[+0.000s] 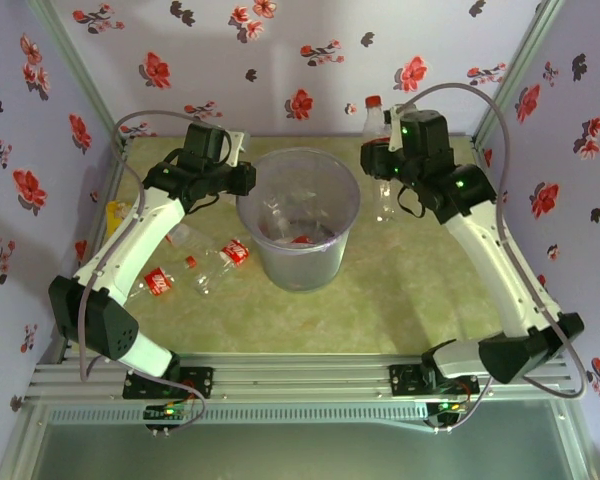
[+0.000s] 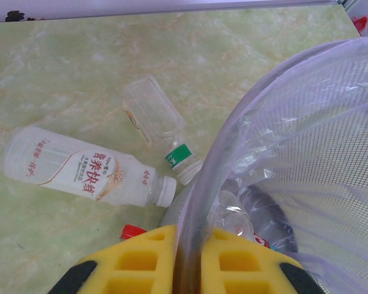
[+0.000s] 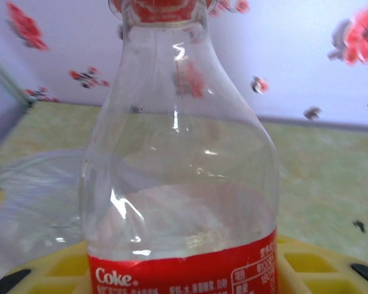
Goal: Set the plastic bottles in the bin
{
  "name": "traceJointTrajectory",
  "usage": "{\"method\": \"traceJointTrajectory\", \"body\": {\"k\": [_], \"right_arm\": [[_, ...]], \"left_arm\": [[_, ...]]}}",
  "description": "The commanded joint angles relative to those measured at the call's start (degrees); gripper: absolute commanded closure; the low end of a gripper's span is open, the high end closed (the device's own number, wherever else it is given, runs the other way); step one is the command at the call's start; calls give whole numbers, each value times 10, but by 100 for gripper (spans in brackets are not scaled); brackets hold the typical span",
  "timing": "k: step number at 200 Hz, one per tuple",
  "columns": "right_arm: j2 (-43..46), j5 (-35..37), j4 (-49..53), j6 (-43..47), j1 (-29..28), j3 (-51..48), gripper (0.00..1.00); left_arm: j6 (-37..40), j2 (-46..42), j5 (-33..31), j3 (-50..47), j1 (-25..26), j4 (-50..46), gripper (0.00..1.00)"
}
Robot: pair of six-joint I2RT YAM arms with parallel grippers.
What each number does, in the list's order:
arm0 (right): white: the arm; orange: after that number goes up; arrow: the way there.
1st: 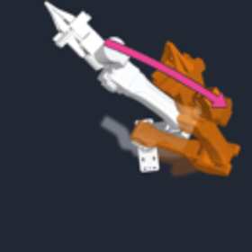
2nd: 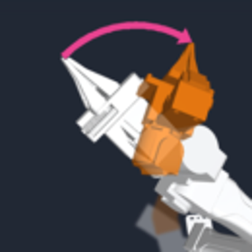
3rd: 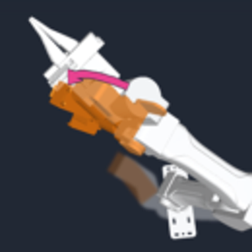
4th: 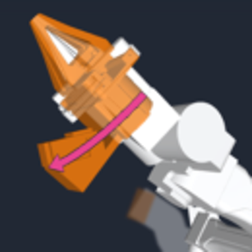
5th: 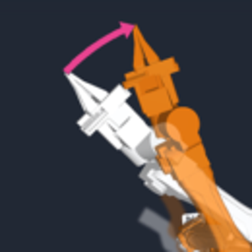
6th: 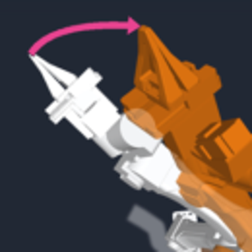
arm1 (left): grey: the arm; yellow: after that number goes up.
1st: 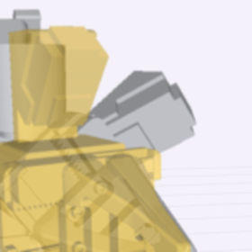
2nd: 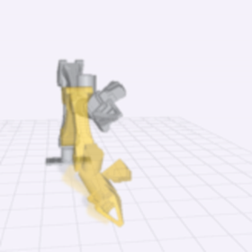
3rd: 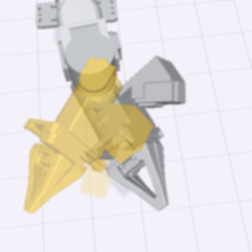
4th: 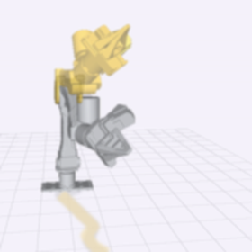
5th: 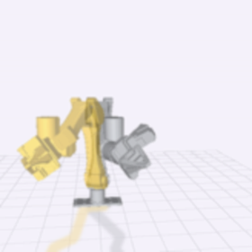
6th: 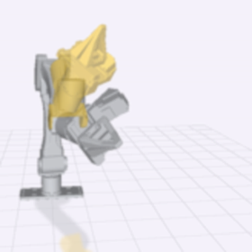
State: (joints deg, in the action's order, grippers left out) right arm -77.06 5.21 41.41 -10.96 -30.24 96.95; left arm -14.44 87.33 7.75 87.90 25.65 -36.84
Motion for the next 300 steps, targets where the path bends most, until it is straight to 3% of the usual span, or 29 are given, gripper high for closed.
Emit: {"method": "traceJointTrajectory", "body": {"k": [1,82,136,227,267,290,300], "right_arm": [[3,-11,-26,14,-51,27,94],[-113,-49,-54,70,-122,84,99],[-125,-59,-93,102,-119,8,100],[-134,-131,-184,65,-98,-114,100],[-133,-142,-200,43,-79,-146,81],[-128,-141,-211,38,-70,-164,77],[-128,-139,-214,36,-68,-167,68]], "left_arm": [[5,-6,3,-11,5,18,100],[6,-9,3,-11,11,18,100],[6,-11,2,-11,11,18,100],[8,-13,2,-12,11,17,100],[9,-14,2,-12,11,17,100],[9,-15,2,-12,11,17,100],[9,-15,2,-12,11,17,100]]}}
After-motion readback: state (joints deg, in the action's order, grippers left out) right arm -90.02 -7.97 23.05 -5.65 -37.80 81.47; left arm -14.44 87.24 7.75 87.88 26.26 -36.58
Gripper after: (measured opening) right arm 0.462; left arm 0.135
